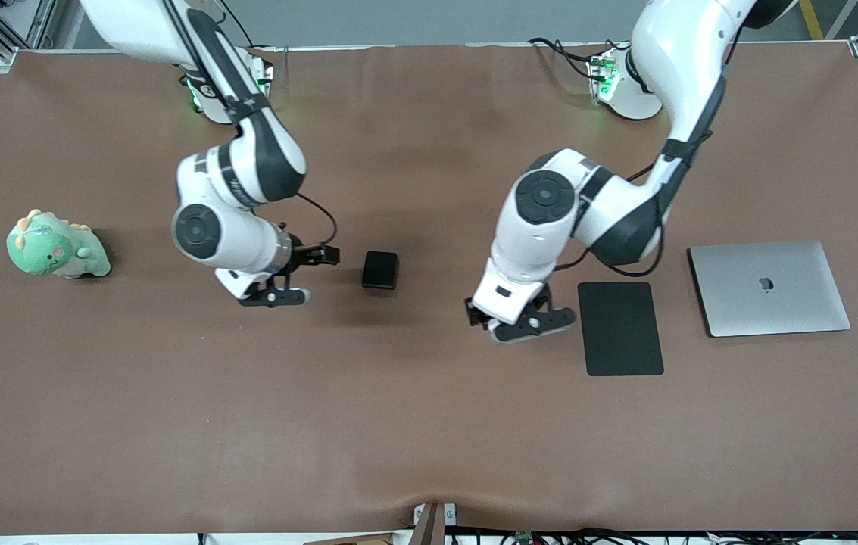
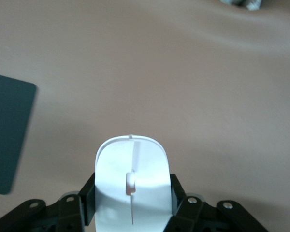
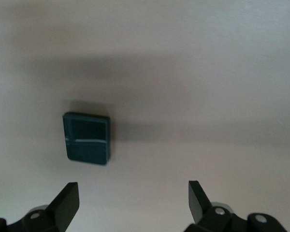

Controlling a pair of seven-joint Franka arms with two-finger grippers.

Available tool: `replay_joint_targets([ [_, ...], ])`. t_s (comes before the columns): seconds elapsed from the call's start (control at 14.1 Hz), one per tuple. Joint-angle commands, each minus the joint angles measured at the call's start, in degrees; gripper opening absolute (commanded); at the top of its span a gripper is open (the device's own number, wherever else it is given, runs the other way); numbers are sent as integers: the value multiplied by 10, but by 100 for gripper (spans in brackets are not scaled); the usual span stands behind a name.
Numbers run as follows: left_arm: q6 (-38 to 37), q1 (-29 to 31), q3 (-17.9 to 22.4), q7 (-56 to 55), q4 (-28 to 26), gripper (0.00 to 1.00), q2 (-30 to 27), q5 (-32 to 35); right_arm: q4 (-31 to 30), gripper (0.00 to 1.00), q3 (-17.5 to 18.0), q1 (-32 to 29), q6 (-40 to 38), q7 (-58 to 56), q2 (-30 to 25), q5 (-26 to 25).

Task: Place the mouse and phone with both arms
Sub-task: 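Carry the mouse toward the mouse pad while the right gripper reaches the phone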

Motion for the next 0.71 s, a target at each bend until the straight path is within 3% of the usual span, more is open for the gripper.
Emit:
replay_joint_targets([
  [0.0,-7,43,-5,57,-59,16,-47,-5,5,100,-6,35,47,38,30,12],
  [0.64,-5,148,-5,326,-206,18,-106,-5,9,100,-6,96,178,130,117,12],
])
